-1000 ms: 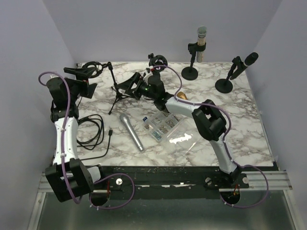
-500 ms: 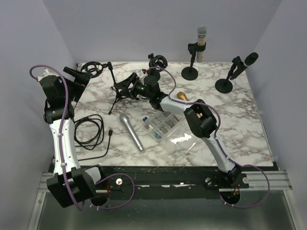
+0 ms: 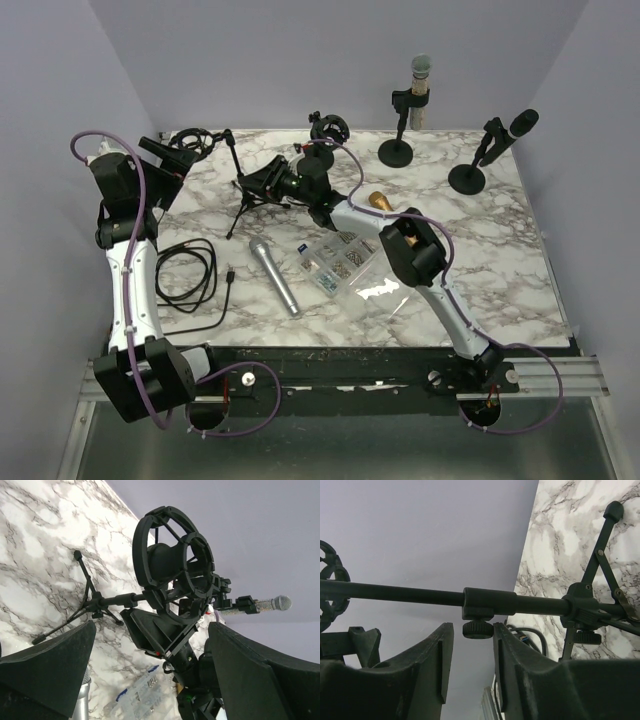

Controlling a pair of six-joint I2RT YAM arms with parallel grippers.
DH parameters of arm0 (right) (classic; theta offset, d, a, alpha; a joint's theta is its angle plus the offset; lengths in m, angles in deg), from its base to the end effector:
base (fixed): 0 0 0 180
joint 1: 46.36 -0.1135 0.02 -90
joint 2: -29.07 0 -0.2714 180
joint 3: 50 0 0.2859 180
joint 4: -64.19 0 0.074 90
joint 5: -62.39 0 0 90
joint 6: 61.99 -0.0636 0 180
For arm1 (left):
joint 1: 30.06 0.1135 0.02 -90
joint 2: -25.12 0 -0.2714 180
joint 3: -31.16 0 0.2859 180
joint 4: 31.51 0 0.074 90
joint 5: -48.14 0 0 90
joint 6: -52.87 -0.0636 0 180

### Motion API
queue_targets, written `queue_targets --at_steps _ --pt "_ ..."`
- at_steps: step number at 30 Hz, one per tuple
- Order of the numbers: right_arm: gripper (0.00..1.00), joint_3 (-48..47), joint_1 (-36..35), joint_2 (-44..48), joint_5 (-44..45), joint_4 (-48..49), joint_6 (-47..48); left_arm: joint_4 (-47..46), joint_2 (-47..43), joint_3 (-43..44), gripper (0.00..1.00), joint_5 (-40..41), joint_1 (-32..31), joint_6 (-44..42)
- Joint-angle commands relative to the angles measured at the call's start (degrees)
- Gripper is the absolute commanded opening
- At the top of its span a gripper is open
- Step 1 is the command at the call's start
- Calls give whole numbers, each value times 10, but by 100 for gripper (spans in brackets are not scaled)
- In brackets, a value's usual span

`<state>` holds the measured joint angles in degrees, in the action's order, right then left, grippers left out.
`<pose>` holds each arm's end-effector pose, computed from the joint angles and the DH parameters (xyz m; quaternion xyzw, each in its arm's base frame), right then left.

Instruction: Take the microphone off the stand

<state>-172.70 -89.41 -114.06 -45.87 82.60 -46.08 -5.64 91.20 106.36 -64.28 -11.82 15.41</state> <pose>0.4536 0.4510 0.1718 0.0839 0.7139 0.6447 0.2602 0.3109 0.0769 0.3686 -0.3614 0.7090 -0.3216 0.5132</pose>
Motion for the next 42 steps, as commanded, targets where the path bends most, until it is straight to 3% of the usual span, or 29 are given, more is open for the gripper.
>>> queue_targets --at_steps 1,8,15,23,27,31,35,42 --pt "37 -30 3 -23 8 -9 7 -14 13 19 99 -23 -1 33" --pt "1 -15 2 -13 16 -35 49 10 49 61 99 -6 0 24" --pt "1 -15 -13 3 106 -155 227 10 81 85 99 -13 -1 13" --pt "1 -72 -57 -5 340 -261 523 15 84 83 98 -14 -1 -3" --pt "1 -97 -89 -26 459 -242 690 21 75 80 98 -3 -1 -10" --pt "1 -82 -112 -31 530 -151 856 30 61 77 98 10 -1 -19" --pt "1 -80 -131 -43 532 -73 1013 39 41 75 98 28 -1 -32" --pt "1 -116 -150 -65 474 -31 1173 65 20 87 99 75 -1 -73"
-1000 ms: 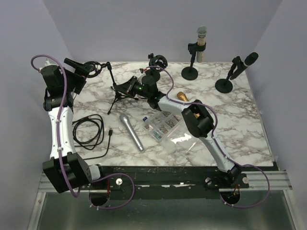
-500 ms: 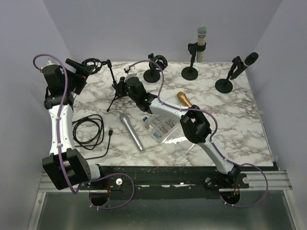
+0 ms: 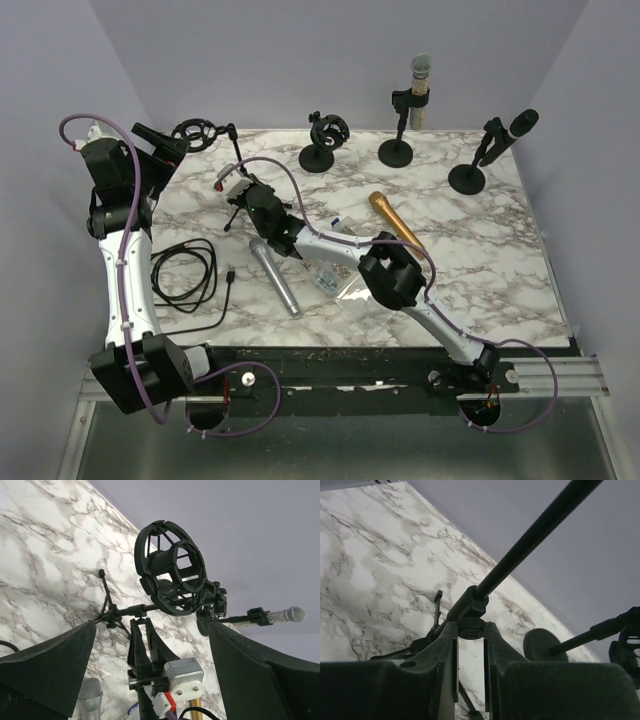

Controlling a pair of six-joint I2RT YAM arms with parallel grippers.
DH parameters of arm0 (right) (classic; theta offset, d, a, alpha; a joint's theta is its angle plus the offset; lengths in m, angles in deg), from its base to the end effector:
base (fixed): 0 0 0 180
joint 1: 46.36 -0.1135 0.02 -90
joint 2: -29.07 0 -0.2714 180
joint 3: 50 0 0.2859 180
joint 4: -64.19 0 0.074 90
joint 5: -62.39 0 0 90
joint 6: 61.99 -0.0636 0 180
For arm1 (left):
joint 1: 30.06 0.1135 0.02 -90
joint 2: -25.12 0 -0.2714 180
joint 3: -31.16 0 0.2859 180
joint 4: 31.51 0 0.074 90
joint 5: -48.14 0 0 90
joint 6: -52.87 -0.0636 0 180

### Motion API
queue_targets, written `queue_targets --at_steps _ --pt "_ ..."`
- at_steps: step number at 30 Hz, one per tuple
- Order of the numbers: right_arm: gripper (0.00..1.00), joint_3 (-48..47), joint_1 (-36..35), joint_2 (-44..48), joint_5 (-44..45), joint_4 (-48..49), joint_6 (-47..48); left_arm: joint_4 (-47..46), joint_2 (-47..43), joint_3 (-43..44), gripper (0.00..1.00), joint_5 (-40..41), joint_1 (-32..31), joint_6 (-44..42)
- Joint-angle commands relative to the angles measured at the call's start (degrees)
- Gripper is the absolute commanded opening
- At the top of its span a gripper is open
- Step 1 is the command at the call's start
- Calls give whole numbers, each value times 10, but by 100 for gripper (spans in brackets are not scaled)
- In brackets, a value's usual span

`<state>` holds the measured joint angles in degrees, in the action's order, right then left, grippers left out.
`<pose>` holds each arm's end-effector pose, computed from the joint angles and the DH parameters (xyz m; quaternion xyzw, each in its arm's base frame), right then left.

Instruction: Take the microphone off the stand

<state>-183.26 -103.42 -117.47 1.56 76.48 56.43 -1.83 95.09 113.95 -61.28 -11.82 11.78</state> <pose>0.3817 0.5322 0.1952 -0.3388 0.6267 -0.0062 0.7017 0.3239 0.0845 0.3931 -0.3541 0.7151 -0.2859 0.5305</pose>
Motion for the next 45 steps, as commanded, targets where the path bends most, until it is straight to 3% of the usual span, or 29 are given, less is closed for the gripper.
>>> queue_targets --at_steps 1,3,6,9,21,30,36,45 --pt "1 -13 -10 -31 -5 31 158 28 -23 11 99 51 -1 -41" --pt "14 -9 -11 -24 -18 27 164 28 -30 10 99 56 -1 -44" --pt "71 4 -13 -6 -22 31 150 29 -38 11 99 60 -1 -50" --pt "82 25 -14 33 -26 7 85 30 -42 19 99 53 -2 -60" --pt "91 284 12 293 -24 -33 -134 15 -5 73 99 -28 -68 -102" --pt "90 384 187 468 -126 -179 -350 5 39 107 99 -67 -149 -113" --pt "90 359 288 483 -159 -201 -369 -33 61 97 99 -112 -197 -102" --pt "93 182 407 388 -194 -272 -370 -33 83 105 99 -157 -240 -119"
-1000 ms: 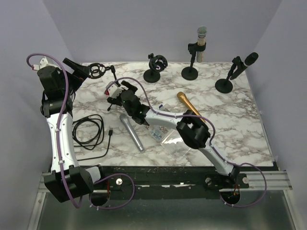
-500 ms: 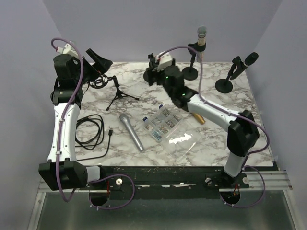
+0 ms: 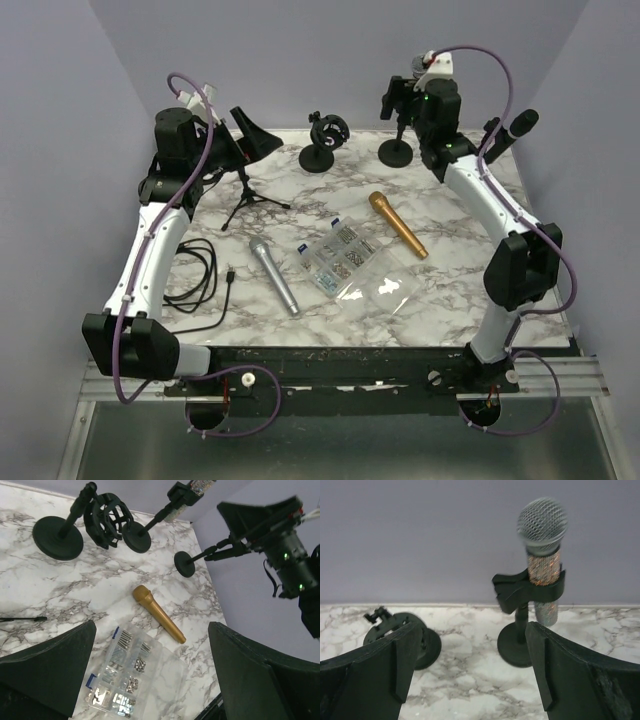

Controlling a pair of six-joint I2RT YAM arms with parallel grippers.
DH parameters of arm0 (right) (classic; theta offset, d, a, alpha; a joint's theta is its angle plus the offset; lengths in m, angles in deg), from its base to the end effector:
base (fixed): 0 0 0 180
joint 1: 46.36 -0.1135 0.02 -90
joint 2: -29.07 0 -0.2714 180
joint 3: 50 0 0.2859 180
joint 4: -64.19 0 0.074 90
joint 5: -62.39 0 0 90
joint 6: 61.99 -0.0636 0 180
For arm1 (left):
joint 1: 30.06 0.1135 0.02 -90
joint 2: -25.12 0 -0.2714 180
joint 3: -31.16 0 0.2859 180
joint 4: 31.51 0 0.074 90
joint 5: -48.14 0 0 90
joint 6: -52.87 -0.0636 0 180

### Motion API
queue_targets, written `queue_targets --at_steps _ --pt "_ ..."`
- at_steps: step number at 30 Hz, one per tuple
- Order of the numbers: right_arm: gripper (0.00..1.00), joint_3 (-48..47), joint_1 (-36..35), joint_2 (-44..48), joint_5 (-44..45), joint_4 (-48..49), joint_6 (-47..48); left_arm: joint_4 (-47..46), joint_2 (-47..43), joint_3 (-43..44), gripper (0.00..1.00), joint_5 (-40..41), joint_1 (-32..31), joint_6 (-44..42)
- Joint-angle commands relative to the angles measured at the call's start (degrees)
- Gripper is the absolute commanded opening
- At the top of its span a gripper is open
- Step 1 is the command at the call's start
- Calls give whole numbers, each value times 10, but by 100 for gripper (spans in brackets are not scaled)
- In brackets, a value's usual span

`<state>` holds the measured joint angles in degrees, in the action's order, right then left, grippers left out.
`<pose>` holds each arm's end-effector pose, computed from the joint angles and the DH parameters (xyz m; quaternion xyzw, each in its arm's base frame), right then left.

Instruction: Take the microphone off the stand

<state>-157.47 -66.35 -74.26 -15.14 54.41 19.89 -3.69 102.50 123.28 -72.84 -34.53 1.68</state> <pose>0.4775 0.1591 0.3849 -0.0036 0.7402 0.0840 0.6671 0.3587 -0.0609 0.4220 -0.0641 0.7700 -0.4154 0.4800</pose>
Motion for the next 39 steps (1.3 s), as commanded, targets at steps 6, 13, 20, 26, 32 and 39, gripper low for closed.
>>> queue_targets --at_steps 6,13,20,26,32,39 --pt "95 -219 75 -137 -39 -84 35 -24 23 4 99 -61 -26 -23" --pt "96 -339 91 -243 -81 -85 72 -52 34 -8 99 -70 -64 -26" --pt "98 -397 94 -312 -38 -53 97 -62 45 -20 99 -57 -80 -19" --pt "98 -403 94 -339 19 -9 123 -100 46 -48 99 -39 -97 -11" --pt "91 -419 94 -366 12 7 144 -150 58 -66 99 -38 -100 -2" --pt "64 -437 94 -388 -10 23 139 -215 92 -59 99 -20 -116 -4"
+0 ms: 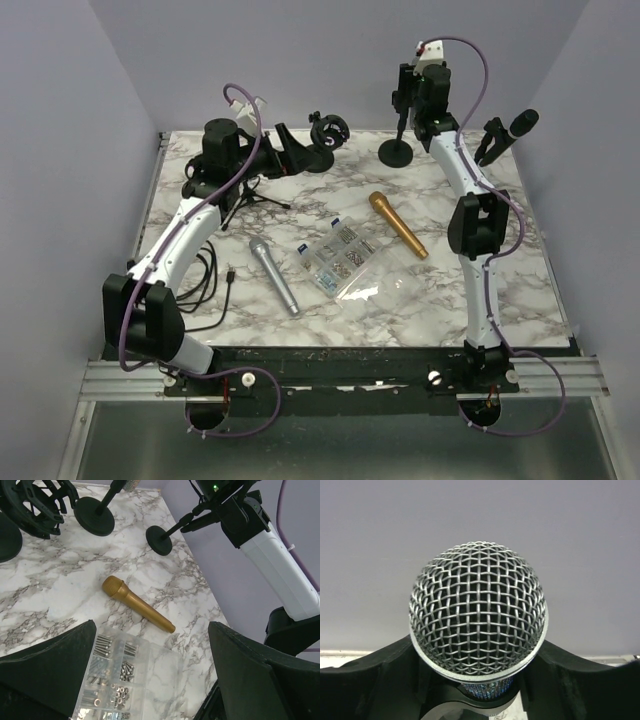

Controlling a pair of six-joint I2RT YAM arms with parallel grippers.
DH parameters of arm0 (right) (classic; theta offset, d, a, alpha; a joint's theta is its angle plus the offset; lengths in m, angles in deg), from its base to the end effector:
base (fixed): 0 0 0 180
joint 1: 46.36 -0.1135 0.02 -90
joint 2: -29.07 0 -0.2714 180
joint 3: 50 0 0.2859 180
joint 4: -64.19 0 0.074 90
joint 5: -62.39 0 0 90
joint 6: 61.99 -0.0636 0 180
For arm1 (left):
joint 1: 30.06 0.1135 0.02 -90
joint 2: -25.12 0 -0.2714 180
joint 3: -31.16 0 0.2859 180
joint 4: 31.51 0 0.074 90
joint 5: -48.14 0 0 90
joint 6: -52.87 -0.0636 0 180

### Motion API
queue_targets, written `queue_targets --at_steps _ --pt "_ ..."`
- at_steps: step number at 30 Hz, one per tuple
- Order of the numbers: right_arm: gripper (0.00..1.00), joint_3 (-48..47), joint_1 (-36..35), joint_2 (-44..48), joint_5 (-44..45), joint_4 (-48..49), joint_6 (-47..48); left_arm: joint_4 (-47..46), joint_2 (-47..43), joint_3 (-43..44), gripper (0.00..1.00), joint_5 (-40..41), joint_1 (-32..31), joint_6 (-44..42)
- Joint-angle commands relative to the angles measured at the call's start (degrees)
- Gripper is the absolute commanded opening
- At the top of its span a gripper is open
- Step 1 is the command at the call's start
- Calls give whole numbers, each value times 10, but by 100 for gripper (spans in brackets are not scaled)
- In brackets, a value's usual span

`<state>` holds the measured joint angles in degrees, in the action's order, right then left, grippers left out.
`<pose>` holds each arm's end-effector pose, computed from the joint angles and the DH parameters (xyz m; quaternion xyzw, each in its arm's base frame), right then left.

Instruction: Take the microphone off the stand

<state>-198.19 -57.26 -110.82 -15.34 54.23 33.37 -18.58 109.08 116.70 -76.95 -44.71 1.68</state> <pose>0.6375 0.1090 0.3257 -0.0271 0.7165 -0.0431 0.6957 0.3785 -0.1367 0.3665 0.0324 0.7612 -0.4801 0.4348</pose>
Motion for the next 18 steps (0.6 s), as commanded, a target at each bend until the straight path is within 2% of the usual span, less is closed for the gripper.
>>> queue_targets --at_steps 1,9,13,18 --pt "59 -31 3 -22 -9 25 1 -70 37 13 99 25 -19 -9" --pt "21 44 3 29 -70 40 -28 -108 118 92 99 61 -47 -66" --pt "3 68 3 52 -112 37 -47 -78 177 176 99 79 -57 -106" --pt "0 115 -4 88 -169 44 -52 -38 252 277 99 95 -78 -158"
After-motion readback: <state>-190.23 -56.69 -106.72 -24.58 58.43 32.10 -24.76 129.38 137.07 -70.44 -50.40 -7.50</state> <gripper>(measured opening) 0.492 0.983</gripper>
